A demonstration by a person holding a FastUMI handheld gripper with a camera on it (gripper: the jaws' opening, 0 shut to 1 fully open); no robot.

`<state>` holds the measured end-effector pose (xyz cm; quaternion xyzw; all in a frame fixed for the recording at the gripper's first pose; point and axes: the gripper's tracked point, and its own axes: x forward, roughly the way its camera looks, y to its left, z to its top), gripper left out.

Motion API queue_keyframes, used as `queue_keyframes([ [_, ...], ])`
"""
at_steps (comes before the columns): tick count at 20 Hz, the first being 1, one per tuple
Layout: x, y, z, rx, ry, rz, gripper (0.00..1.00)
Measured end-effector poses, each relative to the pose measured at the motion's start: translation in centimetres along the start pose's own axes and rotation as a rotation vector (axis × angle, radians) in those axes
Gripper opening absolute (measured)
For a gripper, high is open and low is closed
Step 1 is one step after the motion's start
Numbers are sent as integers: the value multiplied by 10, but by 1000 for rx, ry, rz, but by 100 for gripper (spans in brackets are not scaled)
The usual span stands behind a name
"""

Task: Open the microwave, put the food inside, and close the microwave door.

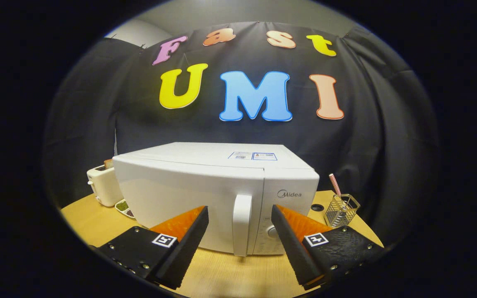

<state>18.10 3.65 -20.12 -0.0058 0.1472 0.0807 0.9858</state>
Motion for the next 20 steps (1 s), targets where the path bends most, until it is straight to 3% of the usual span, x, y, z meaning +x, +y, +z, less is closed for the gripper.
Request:
queue_keyframes([
  [2,8,1,-13,0,30,-5,96],
  [5,17,0,-26,13,66,-22,87],
  [6,20,-1,-29,23,73,-24,79],
  [7,23,-1,-33,32,82,-32,78],
  [11,30,-3,-41,80,126,-56,43],
  [12,21,0,-36,92,136,-46,41],
  [13,29,0,-39,88,137,-55,30],
  [15,26,2,-39,71,141,-74,22],
  [16,29,-1,-40,62,145,-81,12],
  [20,27,1,-41,44,170,-58,6],
])
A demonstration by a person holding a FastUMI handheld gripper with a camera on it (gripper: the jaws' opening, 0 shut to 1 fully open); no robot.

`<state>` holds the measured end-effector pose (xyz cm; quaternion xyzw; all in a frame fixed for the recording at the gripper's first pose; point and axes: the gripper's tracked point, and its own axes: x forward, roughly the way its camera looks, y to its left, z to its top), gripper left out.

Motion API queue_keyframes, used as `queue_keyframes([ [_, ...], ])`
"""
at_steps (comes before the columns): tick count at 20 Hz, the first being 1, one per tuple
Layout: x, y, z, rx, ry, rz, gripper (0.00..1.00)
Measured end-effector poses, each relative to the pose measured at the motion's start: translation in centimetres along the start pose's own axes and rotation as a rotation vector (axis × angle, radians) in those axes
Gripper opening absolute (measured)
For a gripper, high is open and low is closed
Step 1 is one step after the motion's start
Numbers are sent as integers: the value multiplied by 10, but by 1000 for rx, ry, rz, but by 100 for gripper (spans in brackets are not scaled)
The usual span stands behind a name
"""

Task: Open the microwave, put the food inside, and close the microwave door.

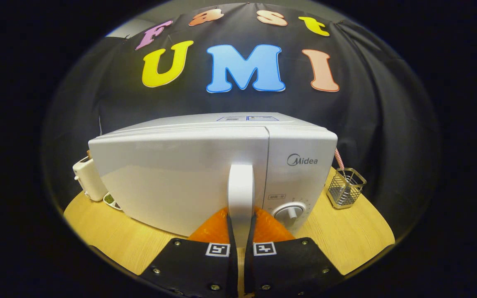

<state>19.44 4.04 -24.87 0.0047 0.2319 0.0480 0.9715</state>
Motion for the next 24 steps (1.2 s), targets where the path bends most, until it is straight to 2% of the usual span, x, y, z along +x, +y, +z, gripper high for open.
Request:
queue_keyframes([
  [8,-2,1,1,11,52,0,6],
  [14,-7,0,-2,-44,88,-16,6],
  [17,-37,10,-11,-112,68,8,6],
  [24,-89,38,-35,-59,148,73,6],
])
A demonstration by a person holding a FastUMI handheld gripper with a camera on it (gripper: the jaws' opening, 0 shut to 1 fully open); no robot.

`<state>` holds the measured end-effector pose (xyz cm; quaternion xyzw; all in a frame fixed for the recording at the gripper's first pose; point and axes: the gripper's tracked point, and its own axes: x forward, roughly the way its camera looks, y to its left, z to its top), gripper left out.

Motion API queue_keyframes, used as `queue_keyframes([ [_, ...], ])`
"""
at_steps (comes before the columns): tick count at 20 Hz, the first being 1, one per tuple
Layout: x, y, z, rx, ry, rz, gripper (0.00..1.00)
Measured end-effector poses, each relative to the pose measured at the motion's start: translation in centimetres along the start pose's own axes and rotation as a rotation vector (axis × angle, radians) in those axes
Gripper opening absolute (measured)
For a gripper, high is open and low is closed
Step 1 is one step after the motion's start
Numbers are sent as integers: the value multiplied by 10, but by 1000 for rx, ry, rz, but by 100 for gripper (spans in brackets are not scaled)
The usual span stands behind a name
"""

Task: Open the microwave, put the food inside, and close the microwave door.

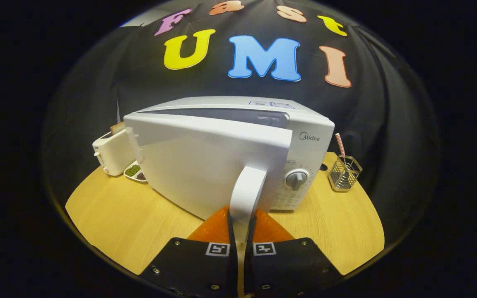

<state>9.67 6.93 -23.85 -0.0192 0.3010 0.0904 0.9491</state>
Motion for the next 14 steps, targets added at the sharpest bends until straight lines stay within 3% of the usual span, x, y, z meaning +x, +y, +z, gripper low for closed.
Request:
queue_keyframes([
  [14,-71,90,-40,19,56,58,11],
])
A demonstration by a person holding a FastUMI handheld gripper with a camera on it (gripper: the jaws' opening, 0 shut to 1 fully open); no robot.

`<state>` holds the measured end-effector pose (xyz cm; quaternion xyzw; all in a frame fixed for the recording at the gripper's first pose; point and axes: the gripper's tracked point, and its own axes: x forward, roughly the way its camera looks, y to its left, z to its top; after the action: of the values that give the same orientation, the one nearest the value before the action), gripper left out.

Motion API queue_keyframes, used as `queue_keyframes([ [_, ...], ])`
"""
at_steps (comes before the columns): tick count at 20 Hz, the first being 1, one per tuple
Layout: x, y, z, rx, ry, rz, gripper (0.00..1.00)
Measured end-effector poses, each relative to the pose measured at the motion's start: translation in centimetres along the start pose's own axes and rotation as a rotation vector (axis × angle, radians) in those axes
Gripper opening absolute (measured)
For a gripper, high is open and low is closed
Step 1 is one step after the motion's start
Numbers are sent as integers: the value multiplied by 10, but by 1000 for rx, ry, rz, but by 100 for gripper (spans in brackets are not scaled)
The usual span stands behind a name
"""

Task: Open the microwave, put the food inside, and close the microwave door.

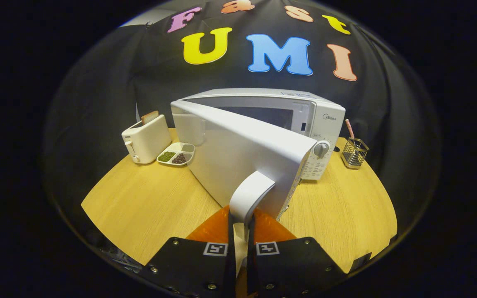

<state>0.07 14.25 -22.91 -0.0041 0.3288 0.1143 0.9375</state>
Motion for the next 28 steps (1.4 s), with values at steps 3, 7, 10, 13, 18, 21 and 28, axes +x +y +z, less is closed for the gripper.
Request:
queue_keyframes([
  [3,-9,19,-6,-3,2,5,14],
  [7,-19,43,-11,6,-10,5,15],
  [10,-25,61,-12,17,-27,8,17],
  [13,-33,79,-11,28,-48,18,17],
  [18,-41,115,-24,21,-60,56,57],
  [21,-43,132,-28,6,-80,52,79],
  [28,-52,190,-44,-89,-74,138,79],
])
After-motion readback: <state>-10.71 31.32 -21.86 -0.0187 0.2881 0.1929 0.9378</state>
